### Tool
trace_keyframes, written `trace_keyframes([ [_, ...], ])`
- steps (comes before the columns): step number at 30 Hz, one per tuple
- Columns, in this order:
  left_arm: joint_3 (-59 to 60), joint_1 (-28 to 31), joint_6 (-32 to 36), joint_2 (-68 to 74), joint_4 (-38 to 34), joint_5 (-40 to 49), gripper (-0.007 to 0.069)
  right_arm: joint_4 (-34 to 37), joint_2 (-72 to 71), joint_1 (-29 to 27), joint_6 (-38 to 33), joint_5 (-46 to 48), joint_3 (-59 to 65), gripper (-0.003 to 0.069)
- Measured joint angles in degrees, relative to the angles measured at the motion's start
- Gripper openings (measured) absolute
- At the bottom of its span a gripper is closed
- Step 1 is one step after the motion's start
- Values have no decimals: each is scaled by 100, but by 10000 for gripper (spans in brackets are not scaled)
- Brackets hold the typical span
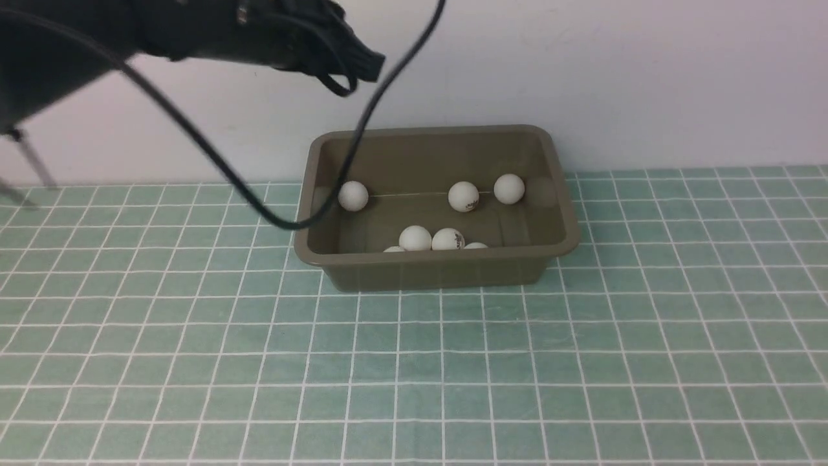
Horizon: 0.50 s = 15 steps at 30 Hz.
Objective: Put the table tennis balls in the box on the green coffee tablecloth.
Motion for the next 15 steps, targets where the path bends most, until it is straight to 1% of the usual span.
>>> trace_keyframes([
  [5, 963, 0, -6, -1040, -441, -577, -4, 118, -485, 0, 39, -364, 901, -16],
  [8, 1345, 0, -6, -1564, -825, -613, -4, 148, -669, 0, 57, -558, 1311, -16],
  [15, 1486, 0, -6, -2140, -1190, -634, -4, 153, -703, 0, 57, -591, 1634, -16],
])
